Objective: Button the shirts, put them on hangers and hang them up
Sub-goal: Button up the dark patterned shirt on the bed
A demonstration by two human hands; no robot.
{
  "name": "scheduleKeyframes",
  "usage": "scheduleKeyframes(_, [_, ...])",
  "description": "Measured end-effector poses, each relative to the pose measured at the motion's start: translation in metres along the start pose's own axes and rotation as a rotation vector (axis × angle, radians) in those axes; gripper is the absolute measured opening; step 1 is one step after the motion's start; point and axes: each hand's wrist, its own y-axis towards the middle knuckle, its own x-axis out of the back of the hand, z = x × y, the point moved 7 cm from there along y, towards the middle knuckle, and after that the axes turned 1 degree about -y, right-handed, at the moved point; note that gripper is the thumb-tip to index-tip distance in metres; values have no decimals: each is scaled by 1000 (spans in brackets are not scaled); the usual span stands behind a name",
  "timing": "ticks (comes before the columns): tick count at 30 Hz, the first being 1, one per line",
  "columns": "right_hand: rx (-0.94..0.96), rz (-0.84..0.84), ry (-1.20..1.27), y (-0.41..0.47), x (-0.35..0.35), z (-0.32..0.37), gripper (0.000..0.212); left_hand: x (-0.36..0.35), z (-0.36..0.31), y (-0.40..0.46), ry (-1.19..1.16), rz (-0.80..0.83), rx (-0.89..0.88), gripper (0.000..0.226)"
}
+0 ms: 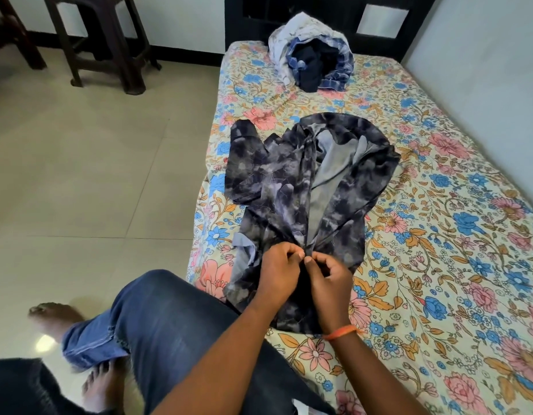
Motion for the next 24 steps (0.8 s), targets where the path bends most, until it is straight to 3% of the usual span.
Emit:
scheduleKeyframes(6, [-117, 38, 170, 4, 4, -5, 19, 2, -3, -2, -69, -3, -23, 19])
scheduleKeyframes(18, [-94, 28, 80, 8, 3, -6, 2, -2, 2, -2, -117, 40, 5, 24])
scheduleKeyframes(24, [-71, 7, 32, 4, 1, -6, 6, 3, -4, -2, -82, -8, -23, 18])
